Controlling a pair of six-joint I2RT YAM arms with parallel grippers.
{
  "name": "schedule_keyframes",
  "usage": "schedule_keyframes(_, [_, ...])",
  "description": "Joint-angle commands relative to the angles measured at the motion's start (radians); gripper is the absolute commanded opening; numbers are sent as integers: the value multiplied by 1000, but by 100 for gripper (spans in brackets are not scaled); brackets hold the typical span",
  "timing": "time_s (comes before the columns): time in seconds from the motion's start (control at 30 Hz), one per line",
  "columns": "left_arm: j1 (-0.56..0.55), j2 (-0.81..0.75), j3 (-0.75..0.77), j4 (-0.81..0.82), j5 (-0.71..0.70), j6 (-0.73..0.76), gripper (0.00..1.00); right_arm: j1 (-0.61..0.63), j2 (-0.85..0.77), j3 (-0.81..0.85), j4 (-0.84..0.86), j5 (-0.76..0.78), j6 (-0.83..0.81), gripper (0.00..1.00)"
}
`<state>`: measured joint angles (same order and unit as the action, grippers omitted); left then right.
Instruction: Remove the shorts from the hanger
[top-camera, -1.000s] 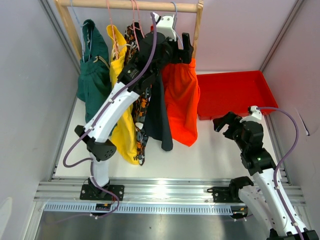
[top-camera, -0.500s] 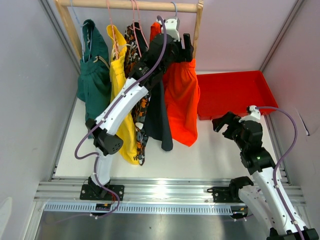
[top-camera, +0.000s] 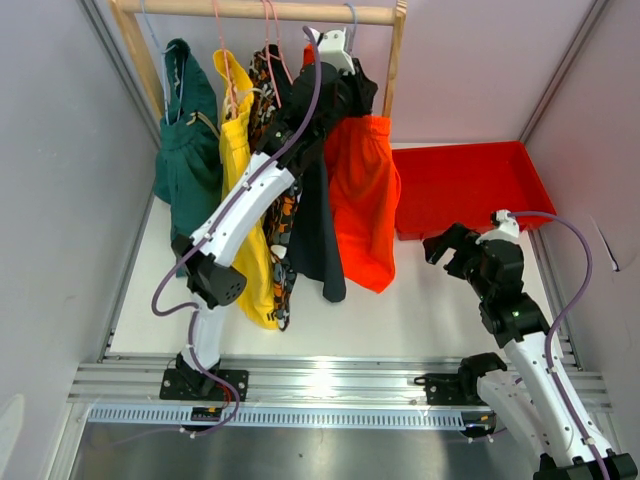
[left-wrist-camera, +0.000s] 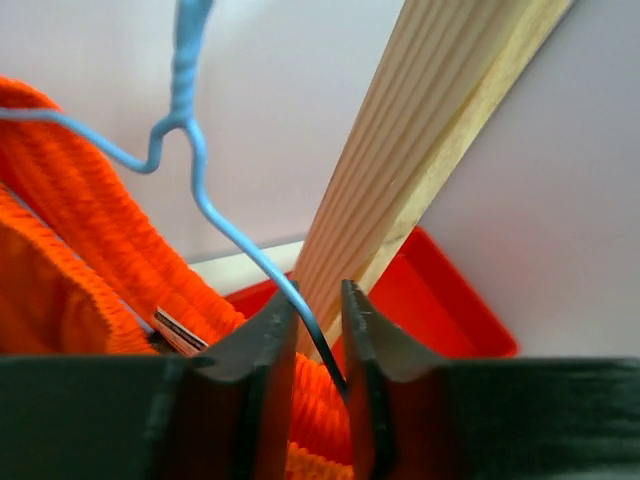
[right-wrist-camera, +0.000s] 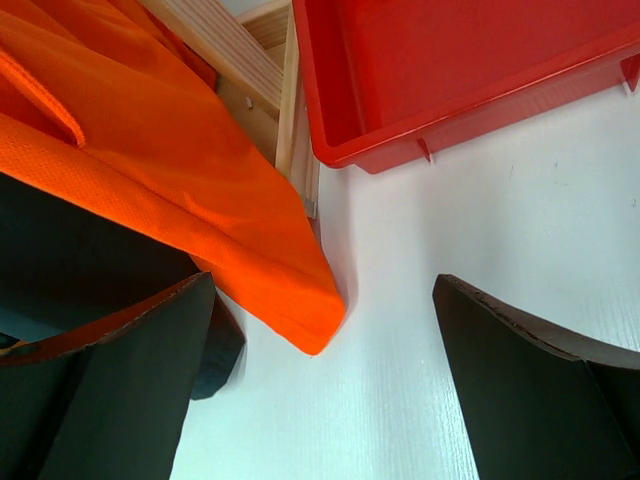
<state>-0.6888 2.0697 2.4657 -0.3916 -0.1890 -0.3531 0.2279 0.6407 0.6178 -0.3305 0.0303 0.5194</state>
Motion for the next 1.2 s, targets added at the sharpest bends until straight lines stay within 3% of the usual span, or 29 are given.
schedule_keyframes(0.0, [34,24,41,39,92,-58,19,7,-1,28,33,-13,-18,99])
schedule_keyframes(0.07, [35,23,41,36,91,-57,2,7,-3,28,31,-15,-16,99])
schedule_keyframes(0.1, [35,20,39,31,91,-55,0,8,-3,26,33,-15,-18,99])
schedule_keyframes(0.33, [35,-71,30,-18,68,-37,0,11,4,69,42,-18,-32,99])
schedule_keyframes(0.53, [25,-183,-5,-32,71,-44,0,33,36,201,96,-191,-80,99])
schedule_keyframes(0.73, [0,-249,-5,-53,57,-44,0,221,197,482,105,-153,-119,99])
schedule_keyframes(0.9, [-8,-280,-8,-61,71,-64,0,506,322,669,104,11,-194,99])
schedule_keyframes(1.0, [-20,-292,-11,-62,60,-60,0,655,399,710,120,144,-238,99])
schedule_keyframes(1.17, [-28,-321,-11,-84,69,-66,0,748,473,700,180,255,-251,99])
